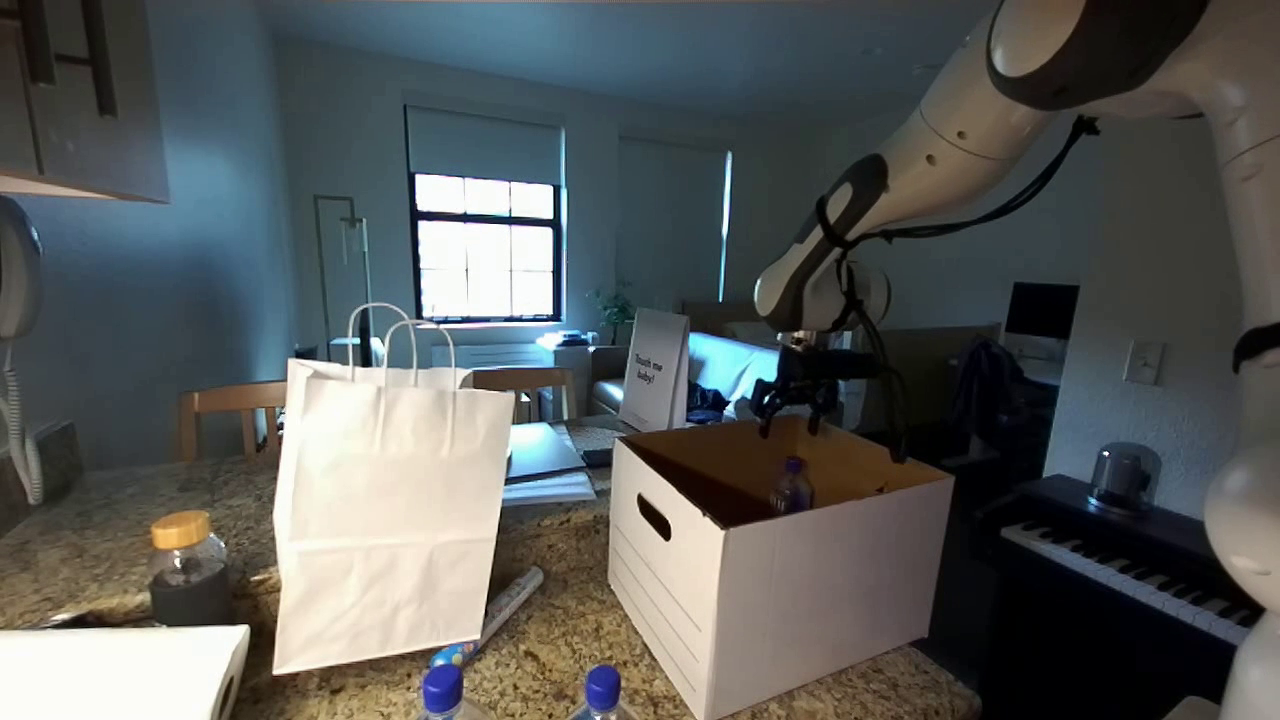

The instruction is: Take two bottles out of the white storage box

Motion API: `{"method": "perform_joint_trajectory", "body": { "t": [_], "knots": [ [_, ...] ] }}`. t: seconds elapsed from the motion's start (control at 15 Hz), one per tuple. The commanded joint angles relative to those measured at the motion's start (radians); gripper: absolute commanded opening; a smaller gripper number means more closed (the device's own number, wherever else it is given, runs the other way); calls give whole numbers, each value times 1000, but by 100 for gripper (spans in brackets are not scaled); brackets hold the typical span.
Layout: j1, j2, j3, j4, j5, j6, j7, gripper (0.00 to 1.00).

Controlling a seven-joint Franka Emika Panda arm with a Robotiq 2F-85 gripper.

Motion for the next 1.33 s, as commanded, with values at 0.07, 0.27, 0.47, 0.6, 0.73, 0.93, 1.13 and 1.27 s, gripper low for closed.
{"method": "perform_joint_trajectory", "body": {
  "t": [0.07, 0.27, 0.47, 0.6, 0.73, 0.93, 1.13, 1.27],
  "knots": [
    [4, 83, -15, 42, -28, 19, -6, 100],
    [21, 147, -37, 87, -79, 24, 15, 100],
    [60, 209, -78, 146, -184, 19, 51, 100],
    [92, 241, -111, 172, -255, 27, 88, 100],
    [117, 262, -138, 193, -314, 11, 116, 100],
    [129, 288, -148, 222, -344, -14, 129, 100],
    [124, 303, -129, 234, -323, -42, 111, 100],
    [120, 302, -111, 229, -306, -52, 101, 100]
  ]
}}
